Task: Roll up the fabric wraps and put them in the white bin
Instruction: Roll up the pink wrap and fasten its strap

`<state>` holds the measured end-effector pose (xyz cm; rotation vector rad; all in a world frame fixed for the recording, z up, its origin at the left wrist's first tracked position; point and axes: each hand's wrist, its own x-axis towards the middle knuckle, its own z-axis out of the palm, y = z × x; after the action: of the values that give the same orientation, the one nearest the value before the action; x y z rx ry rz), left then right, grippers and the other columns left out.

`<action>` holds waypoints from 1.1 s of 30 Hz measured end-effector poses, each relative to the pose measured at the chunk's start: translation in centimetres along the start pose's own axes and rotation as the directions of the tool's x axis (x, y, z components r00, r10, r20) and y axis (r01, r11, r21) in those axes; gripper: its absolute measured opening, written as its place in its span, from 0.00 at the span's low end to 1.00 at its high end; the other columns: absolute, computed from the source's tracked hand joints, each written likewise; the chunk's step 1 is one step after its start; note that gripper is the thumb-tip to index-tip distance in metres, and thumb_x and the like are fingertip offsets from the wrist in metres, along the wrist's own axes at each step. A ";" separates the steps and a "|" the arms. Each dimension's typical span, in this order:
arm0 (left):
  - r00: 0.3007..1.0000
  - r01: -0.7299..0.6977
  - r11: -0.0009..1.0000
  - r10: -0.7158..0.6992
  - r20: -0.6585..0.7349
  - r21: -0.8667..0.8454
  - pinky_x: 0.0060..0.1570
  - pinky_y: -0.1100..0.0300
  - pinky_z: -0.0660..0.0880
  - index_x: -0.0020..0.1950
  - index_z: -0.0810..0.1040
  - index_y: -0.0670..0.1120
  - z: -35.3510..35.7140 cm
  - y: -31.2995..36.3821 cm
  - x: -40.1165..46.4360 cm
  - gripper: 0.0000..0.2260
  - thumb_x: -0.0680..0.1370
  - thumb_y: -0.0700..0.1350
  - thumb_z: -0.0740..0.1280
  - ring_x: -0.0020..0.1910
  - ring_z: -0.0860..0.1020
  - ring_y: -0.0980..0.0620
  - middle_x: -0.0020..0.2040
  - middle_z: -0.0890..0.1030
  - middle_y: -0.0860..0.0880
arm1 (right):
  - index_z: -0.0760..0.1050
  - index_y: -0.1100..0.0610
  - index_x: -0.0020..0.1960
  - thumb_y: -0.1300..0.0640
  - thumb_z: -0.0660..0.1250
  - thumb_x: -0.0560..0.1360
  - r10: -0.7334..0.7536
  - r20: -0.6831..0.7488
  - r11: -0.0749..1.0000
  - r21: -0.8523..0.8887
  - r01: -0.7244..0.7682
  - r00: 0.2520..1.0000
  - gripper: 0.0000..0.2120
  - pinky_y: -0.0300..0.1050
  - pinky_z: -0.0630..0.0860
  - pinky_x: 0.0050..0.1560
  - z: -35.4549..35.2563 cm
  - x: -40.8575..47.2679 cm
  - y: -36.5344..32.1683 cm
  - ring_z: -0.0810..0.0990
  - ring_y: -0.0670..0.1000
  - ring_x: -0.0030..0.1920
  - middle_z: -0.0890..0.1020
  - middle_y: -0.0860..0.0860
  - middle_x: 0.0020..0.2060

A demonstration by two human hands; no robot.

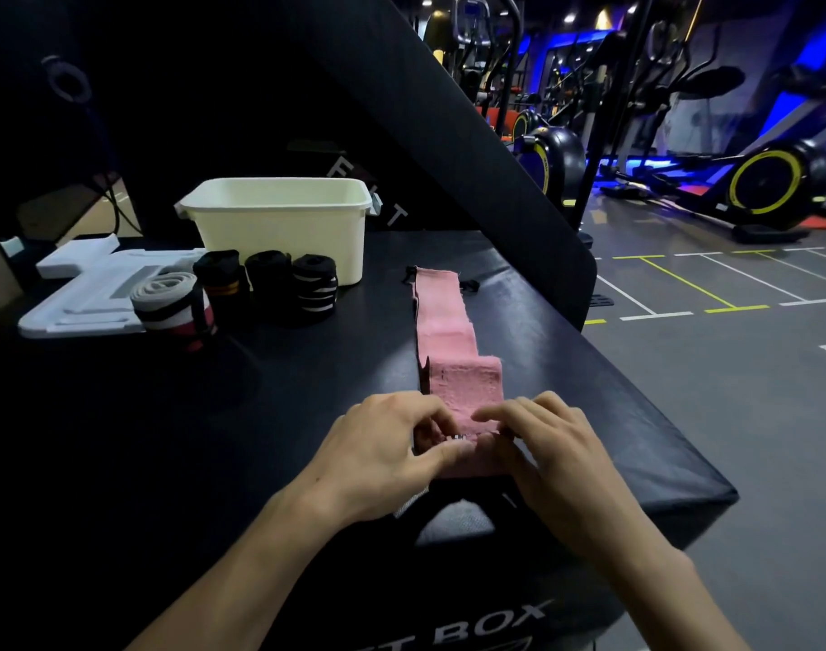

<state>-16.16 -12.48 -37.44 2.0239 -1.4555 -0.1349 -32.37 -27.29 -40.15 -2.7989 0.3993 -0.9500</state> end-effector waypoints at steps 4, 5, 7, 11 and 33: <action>0.998 0.051 0.999 -0.050 0.034 -0.016 0.48 0.52 0.79 0.50 0.80 0.61 0.0 -0.1 0.5 0.20 0.69 0.72 0.61 0.44 0.79 0.63 0.44 0.81 0.63 | 0.74 0.43 0.53 0.45 0.61 0.79 -0.016 -0.052 1.000 0.021 0.017 0.999 0.05 0.49 0.73 0.46 -0.3 -0.5 -0.4 0.76 0.49 0.50 0.77 0.41 0.55; 0.998 0.055 0.998 -0.055 0.039 -0.015 0.48 0.52 0.79 0.50 0.80 0.61 0.1 -0.2 0.6 0.21 0.69 0.73 0.61 0.44 0.79 0.62 0.44 0.81 0.63 | 0.74 0.43 0.53 0.46 0.63 0.79 -0.027 -0.059 0.999 0.040 0.029 0.998 0.05 0.49 0.73 0.47 -0.4 -0.6 -0.4 0.77 0.49 0.51 0.77 0.41 0.56; 0.997 0.071 0.997 -0.071 0.031 0.002 0.48 0.51 0.79 0.50 0.81 0.61 0.3 -0.4 1.0 0.21 0.70 0.73 0.59 0.44 0.79 0.60 0.44 0.82 0.62 | 0.73 0.42 0.56 0.46 0.66 0.76 -0.059 -0.023 0.997 0.042 0.060 0.998 0.09 0.49 0.74 0.48 -0.4 -0.7 -0.5 0.77 0.47 0.52 0.77 0.39 0.54; 0.991 0.131 0.991 -0.131 0.004 0.025 0.49 0.51 0.79 0.48 0.82 0.61 0.5 -0.6 1.8 0.23 0.71 0.73 0.56 0.44 0.80 0.57 0.42 0.83 0.61 | 0.74 0.41 0.60 0.42 0.68 0.71 -0.058 0.035 0.998 -0.004 0.058 0.998 0.18 0.47 0.73 0.50 -0.4 -0.7 -0.6 0.76 0.45 0.53 0.77 0.37 0.53; 0.948 0.202 0.956 -0.246 -0.201 -0.213 0.43 0.63 0.76 0.43 0.86 0.52 -2.4 -3.9 3.2 0.04 0.77 0.50 0.74 0.36 0.79 0.62 0.37 0.84 0.57 | 0.72 0.37 0.59 0.38 0.66 0.76 -0.041 0.268 0.979 0.203 -0.015 0.962 0.13 0.43 0.68 0.55 -3.9 -1.6 0.0 0.74 0.40 0.52 0.77 0.31 0.52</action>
<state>-10.69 -13.54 -36.82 1.9707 -1.0291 -0.1290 -35.96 -27.02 -38.03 -2.6921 0.2299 -0.5590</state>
